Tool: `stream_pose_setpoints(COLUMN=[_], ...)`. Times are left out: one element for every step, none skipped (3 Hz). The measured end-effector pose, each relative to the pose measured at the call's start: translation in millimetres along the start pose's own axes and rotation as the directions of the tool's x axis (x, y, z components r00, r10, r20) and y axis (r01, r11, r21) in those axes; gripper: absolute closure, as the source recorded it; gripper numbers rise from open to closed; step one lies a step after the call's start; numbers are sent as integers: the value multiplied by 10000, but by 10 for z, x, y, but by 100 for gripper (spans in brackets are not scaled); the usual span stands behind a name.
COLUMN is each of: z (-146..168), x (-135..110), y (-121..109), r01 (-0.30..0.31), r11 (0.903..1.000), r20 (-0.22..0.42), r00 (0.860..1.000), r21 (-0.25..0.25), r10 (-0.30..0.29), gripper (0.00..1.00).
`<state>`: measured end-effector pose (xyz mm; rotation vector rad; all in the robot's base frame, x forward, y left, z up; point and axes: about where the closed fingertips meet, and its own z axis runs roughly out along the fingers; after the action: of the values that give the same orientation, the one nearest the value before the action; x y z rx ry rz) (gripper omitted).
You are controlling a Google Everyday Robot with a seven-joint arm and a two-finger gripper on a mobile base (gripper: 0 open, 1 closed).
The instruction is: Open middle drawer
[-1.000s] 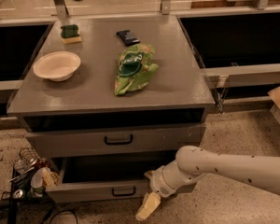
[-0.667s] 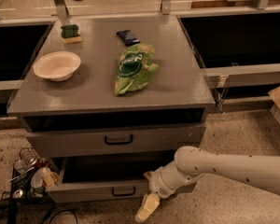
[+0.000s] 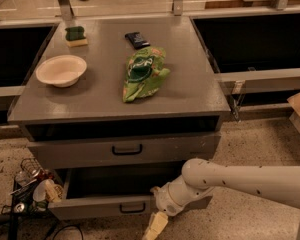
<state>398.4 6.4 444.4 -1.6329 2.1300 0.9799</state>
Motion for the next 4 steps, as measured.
stream_pose_setpoints(z=[0, -13, -130, -256], x=[0, 13, 2, 9], y=[1, 70, 289, 526], r01=[0, -7, 406, 899], r11=[10000, 9986, 9934, 9868], r20=[1, 137, 539, 962], r00=[10000, 9999, 9979, 9924], r21=[-3, -533, -1069, -1347], r10=[0, 15, -350, -773], gripper=[0, 0, 0, 0])
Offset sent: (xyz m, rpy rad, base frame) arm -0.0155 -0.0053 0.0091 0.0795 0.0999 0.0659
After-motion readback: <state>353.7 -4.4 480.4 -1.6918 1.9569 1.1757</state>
